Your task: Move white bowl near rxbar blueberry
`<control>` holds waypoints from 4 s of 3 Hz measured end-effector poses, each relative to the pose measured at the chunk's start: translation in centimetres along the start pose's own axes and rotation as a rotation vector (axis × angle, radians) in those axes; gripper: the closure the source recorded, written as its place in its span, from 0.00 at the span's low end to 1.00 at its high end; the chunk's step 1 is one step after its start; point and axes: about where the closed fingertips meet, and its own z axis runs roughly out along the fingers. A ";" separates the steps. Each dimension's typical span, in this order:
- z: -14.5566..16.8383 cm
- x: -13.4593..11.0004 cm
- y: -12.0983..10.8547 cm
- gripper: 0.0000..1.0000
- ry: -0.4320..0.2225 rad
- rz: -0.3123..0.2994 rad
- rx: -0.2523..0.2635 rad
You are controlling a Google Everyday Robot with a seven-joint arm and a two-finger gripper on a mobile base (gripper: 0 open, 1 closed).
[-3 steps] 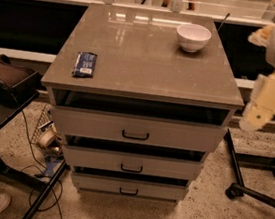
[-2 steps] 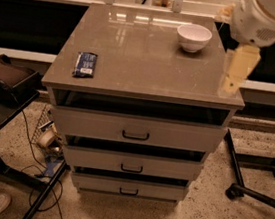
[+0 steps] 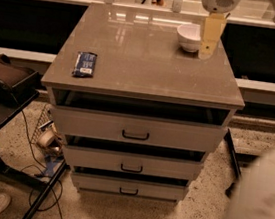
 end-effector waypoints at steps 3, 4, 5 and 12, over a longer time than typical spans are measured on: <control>1.6 2.0 -3.0 0.00 0.059 0.045 0.035; 7.6 6.1 -6.6 0.00 0.103 0.131 0.039; 7.4 6.1 -6.7 0.00 0.102 0.131 0.042; 19.6 4.0 -4.9 1.00 0.039 0.160 -0.105</control>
Offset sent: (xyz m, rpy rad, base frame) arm 0.0173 -0.0066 0.0063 -0.0198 -0.0290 -0.0341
